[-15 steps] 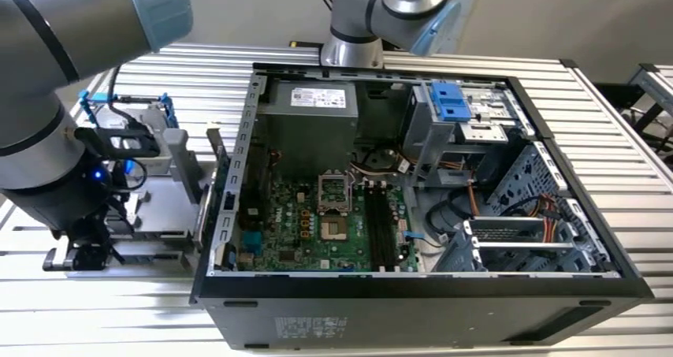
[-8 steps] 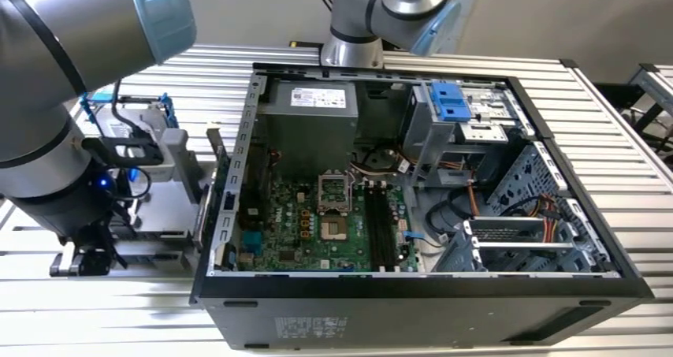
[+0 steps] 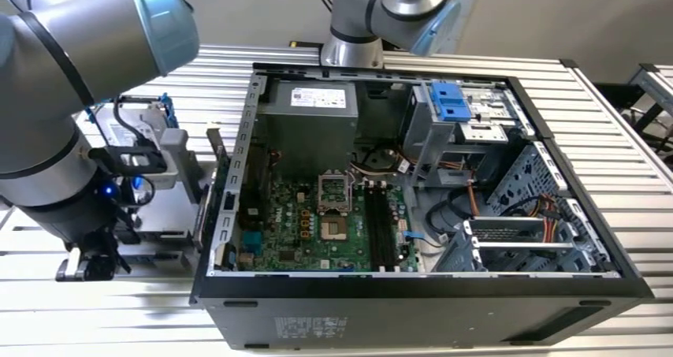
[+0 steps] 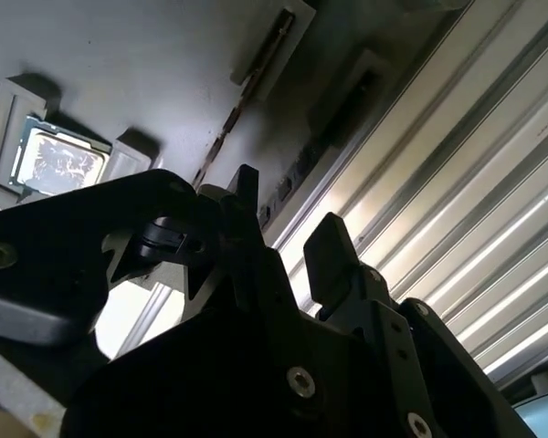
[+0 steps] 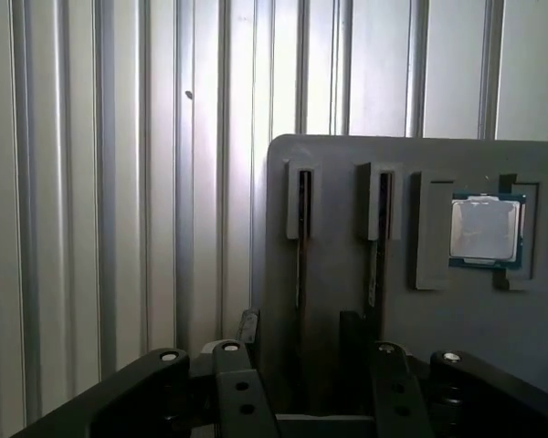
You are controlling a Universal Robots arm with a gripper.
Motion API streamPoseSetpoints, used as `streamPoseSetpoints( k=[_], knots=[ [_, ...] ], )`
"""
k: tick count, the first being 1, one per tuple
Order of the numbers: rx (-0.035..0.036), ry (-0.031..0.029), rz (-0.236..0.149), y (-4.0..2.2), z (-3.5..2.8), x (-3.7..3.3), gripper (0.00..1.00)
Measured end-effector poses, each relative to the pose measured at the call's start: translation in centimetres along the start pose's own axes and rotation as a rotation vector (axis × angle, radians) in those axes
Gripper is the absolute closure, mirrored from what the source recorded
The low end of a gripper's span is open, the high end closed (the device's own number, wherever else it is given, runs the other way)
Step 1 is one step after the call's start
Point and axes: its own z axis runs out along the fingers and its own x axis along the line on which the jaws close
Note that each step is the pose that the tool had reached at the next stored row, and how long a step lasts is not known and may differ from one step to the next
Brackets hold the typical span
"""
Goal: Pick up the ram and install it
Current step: 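Pick up the ram and move it above insertion slot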
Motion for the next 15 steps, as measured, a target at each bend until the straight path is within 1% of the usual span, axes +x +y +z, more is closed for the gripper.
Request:
streamPoseSetpoints(
  k=[3, 5, 8, 15],
  knots=[
    [0.0002, -0.0001, 0.004, 0.00, 0.45, -0.07, 0.00],
    [0.0002, 0.0004, 0.007, -0.01, 0.62, -0.25, 0.00],
    [0.0004, 0.0009, 0.009, -0.02, 0.81, -0.49, 0.00],
    [0.0003, 0.0011, 0.008, -0.02, 1.01, -0.49, 0.00]
  ],
)
